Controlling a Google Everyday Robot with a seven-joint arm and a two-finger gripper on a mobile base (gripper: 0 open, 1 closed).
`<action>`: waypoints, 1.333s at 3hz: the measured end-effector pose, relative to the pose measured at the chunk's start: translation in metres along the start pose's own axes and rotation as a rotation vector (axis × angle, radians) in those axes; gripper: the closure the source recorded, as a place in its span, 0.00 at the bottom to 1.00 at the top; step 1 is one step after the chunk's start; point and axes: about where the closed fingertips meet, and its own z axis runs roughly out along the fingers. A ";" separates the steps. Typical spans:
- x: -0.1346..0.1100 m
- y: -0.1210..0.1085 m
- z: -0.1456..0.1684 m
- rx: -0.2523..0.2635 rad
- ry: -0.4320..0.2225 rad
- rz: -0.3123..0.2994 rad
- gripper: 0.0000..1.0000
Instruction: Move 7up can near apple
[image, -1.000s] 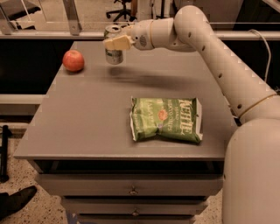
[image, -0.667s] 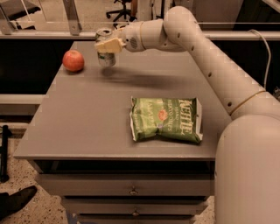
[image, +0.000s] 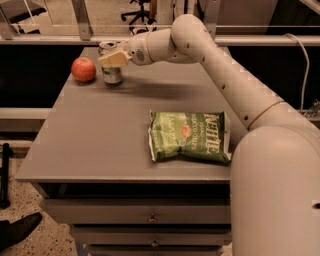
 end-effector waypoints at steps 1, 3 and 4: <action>-0.002 0.001 0.013 -0.010 -0.005 0.000 0.56; 0.002 0.002 0.025 -0.016 0.006 -0.003 0.02; 0.003 0.003 0.026 -0.020 0.004 -0.001 0.00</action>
Offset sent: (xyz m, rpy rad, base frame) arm 0.0096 0.0183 -0.0072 -0.0089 -0.0010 0.0060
